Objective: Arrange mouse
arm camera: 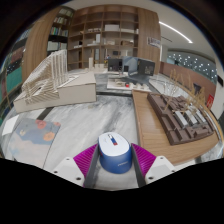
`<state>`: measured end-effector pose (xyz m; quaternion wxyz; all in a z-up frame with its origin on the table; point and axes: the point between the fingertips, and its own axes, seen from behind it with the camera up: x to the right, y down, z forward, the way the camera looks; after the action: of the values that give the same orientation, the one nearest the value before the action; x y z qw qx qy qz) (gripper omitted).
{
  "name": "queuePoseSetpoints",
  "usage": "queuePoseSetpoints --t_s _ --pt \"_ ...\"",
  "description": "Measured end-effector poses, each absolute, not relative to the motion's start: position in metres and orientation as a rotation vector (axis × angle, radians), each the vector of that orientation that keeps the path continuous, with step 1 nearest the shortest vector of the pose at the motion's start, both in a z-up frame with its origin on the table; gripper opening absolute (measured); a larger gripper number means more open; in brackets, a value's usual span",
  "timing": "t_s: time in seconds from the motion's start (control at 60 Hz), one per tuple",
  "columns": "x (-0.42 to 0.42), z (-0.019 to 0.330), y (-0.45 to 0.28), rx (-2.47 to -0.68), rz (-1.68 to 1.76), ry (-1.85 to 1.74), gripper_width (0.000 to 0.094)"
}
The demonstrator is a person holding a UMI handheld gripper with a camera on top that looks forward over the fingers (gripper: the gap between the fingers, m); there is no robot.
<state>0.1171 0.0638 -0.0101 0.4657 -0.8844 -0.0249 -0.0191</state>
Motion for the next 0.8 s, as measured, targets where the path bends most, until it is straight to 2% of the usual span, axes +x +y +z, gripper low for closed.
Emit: queuePoseSetpoints --t_s 0.15,0.2,0.267,0.383,0.45,0.5,0.567,0.717,0.8 --pt "0.123 -0.011 0.063 -2.221 -0.075 0.019 0.0474" --pt "0.118 -0.002 0.061 -2.218 -0.074 0.03 0.045" --pt "0.108 0.03 0.058 -2.156 -0.105 0.052 0.0432" --pt "0.055 0.112 0.046 -2.007 -0.098 0.106 0.0432" --pt "0.004 0.14 0.034 -1.953 -0.044 0.142 0.0431" --pt "-0.034 0.148 0.027 -1.937 0.001 0.174 0.0431" --pt "-0.086 0.139 0.017 -1.944 0.028 0.17 0.043" --pt "-0.161 0.049 0.008 -2.113 0.022 0.107 0.0428" --pt "-0.171 0.017 0.006 -2.165 -0.016 0.105 0.0429"
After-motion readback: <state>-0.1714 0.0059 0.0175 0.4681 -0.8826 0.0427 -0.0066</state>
